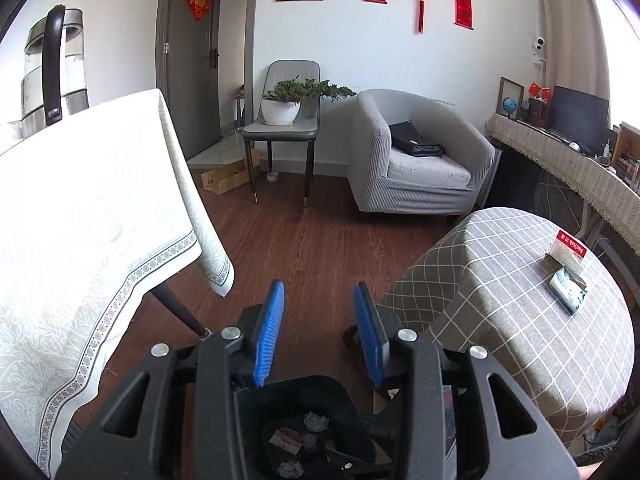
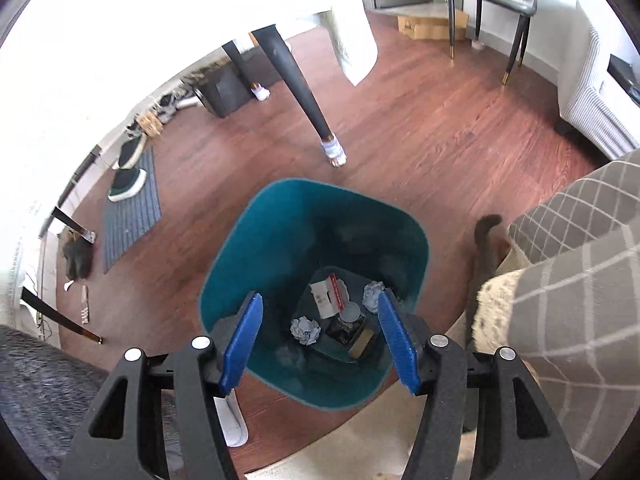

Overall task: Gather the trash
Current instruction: 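Move both grippers back from the bin to the table, then grasp the blue-white wipes pack with the left gripper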

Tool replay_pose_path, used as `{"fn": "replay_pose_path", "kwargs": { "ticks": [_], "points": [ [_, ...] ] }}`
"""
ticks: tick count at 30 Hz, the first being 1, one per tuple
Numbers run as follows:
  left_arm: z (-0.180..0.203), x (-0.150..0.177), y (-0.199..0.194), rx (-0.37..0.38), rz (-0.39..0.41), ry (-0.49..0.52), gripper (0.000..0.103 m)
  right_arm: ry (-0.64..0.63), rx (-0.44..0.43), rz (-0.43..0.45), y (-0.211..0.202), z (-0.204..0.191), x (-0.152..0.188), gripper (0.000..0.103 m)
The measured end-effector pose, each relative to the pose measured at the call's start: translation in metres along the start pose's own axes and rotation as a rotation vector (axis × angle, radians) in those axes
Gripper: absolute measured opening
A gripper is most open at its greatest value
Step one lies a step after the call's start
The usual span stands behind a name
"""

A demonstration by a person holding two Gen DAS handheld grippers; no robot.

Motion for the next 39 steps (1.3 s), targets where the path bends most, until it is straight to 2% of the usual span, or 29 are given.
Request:
{"fn": "replay_pose_path", "kwargs": {
  "ticks": [4,6,9,12,15,28,30,36,39],
  "points": [
    [0.017,-0.015,-0.004,0.028,0.015,-0.025,0.041,-0.02,-0.041,0.058,-0.04,0.002,-0.003,0.052],
    [0.026,-0.024,-0.008,0.037,0.027,-0.024,0.042,-0.029,-0.058,0.103,-0.064,0.005,-0.006,0.051],
    [0.035,-0.036,-0.018,0.043,0.057,-0.028,0.052,-0.043,-0.064,0.179,-0.103,0.009,-0.009,0.049],
    [0.049,-0.044,-0.023,0.084,0.076,-0.079,0.062,-0.033,-0.051,0.249,-0.139,0.018,-0.012,0.047],
    [0.072,-0.054,-0.026,0.085,0.09,-0.037,0.062,-0.009,-0.03,0.299,-0.164,0.034,-0.016,0.047],
    [0.169,-0.063,-0.003,0.192,0.06,0.026,0.075,0.149,0.113,0.445,-0.248,0.152,-0.007,0.046],
    [0.184,-0.064,0.003,0.198,0.051,0.035,0.081,0.181,0.134,0.465,-0.26,0.173,-0.002,0.046],
    [0.225,-0.052,0.031,0.212,-0.028,0.04,0.086,0.285,0.16,0.5,-0.29,0.237,0.016,0.047],
    [0.252,-0.039,0.046,0.234,-0.076,0.05,0.09,0.323,0.162,0.512,-0.301,0.259,0.025,0.054]
  ]
}}
Point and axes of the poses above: each gripper's, at about its wrist camera, not at the fingertips, and y roughly the way its jaws point, z to its right, x to its underside, the point moved 8 cm from there along y, roughly the way its jaws point, and after that the axes turned 13 degrees about y, right-handed, at the moved point
